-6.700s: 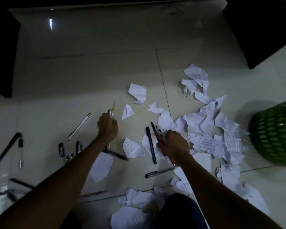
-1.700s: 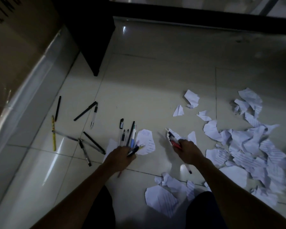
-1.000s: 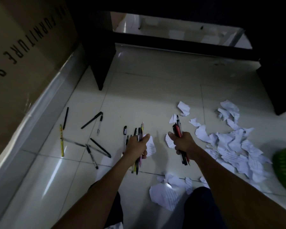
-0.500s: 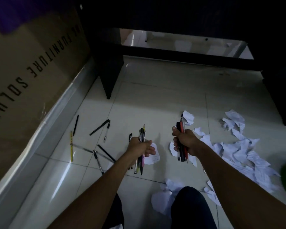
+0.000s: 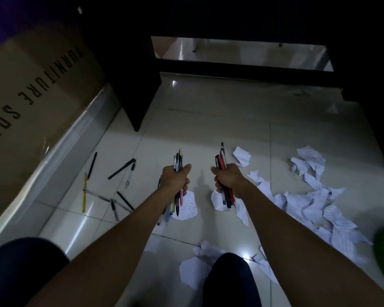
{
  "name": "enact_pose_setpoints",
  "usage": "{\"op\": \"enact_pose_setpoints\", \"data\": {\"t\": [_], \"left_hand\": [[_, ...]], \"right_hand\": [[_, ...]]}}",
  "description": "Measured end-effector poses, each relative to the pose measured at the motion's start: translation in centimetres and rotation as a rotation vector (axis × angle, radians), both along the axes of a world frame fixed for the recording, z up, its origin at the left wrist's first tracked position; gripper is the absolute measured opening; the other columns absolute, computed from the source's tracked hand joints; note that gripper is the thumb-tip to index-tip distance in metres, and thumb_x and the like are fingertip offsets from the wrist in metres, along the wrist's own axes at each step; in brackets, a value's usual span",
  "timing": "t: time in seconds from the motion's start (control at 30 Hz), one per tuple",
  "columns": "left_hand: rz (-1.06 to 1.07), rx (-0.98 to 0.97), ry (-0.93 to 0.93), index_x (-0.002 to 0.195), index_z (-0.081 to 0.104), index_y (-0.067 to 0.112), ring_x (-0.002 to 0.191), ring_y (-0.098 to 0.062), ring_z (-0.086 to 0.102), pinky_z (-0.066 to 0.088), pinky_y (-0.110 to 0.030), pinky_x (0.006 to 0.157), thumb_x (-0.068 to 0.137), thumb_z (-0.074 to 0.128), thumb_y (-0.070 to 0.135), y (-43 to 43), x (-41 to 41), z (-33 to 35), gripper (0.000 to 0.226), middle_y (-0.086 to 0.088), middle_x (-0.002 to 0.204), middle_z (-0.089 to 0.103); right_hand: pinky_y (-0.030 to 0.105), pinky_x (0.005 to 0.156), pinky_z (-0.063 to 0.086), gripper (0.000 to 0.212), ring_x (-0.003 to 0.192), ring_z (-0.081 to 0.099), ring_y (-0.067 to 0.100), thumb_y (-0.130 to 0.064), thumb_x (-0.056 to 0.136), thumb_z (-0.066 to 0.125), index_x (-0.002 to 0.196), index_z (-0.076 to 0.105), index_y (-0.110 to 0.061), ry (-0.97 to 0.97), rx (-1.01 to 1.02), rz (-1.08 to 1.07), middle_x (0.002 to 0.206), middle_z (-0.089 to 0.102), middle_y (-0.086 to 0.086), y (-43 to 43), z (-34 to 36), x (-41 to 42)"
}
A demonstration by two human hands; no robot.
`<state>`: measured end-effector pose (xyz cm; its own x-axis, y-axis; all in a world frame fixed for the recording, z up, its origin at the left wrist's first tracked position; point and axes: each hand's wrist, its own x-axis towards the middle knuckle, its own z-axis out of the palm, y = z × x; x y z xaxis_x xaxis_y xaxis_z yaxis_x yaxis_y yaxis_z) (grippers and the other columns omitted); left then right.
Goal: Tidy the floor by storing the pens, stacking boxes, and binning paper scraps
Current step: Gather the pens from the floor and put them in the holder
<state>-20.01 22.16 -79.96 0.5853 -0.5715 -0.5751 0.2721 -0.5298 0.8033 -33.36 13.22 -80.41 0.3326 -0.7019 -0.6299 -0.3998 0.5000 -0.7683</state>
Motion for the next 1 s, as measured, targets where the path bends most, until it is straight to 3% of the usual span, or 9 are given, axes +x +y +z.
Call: {"op": "enact_pose_setpoints", "data": {"t": [0.13, 0.33, 0.67, 0.87, 1.0], "left_hand": [[0.066, 0.005, -0.014, 0.069, 0.051, 0.013, 0.035, -0.016, 0.042, 0.039, -0.022, 0.038, 0.089, 0.063, 0.024, -1.2, 1.6, -0.4, 0.026, -0.008, 0.055, 0.054], [-0.021, 0.065, -0.093, 0.077, 0.055, 0.007, 0.041, -0.017, 0.048, 0.044, -0.025, 0.041, 0.087, 0.064, 0.015, -2.4, 4.0, -0.8, 0.015, -0.008, 0.06, 0.057], [-0.099, 0.045, -0.022, 0.086, 0.05, 0.009, 0.041, -0.018, 0.046, 0.045, -0.024, 0.041, 0.095, 0.053, 0.02, -4.0, 9.1, 5.9, 0.014, -0.008, 0.062, 0.055], [-0.194, 0.115, -0.058, 0.084, 0.051, 0.01, 0.044, -0.02, 0.048, 0.046, -0.028, 0.047, 0.093, 0.054, 0.023, -3.9, 8.9, 12.7, 0.017, -0.006, 0.063, 0.053], [-0.201, 0.124, -0.073, 0.067, 0.045, 0.017, 0.04, -0.019, 0.043, 0.04, -0.024, 0.043, 0.087, 0.065, 0.036, -3.7, 8.8, 18.4, 0.034, -0.003, 0.054, 0.047]], "right_hand": [[0.03, 0.046, 0.047, 0.02, 0.046, 0.049, 0.02, -0.02, 0.095, 0.058, 0.087, 0.049, -0.004, -0.02, 0.029, -0.007, 0.063, 0.052, 0.01, -0.2, -0.5, 1.8], [0.03, 0.048, 0.05, 0.024, 0.049, 0.051, 0.019, -0.026, 0.096, 0.055, 0.095, 0.051, -0.003, 0.071, 0.034, -0.001, 0.067, 0.054, 0.01, -1.0, -0.2, 4.1], [0.032, 0.049, 0.049, 0.03, 0.053, 0.056, 0.023, -0.029, 0.097, 0.054, 0.104, 0.055, 0.0, 0.174, -0.028, -0.021, 0.071, 0.058, 0.013, -2.3, 7.6, 9.7], [0.027, 0.043, 0.044, 0.024, 0.046, 0.052, 0.02, -0.03, 0.094, 0.056, 0.086, 0.051, -0.008, 0.212, -0.023, -0.072, 0.061, 0.053, 0.009, -1.3, 13.4, 9.6], [0.024, 0.041, 0.042, 0.025, 0.043, 0.049, 0.017, -0.032, 0.093, 0.059, 0.082, 0.047, -0.013, 0.24, -0.009, -0.057, 0.059, 0.05, 0.006, -1.2, 19.0, 9.3]]}}
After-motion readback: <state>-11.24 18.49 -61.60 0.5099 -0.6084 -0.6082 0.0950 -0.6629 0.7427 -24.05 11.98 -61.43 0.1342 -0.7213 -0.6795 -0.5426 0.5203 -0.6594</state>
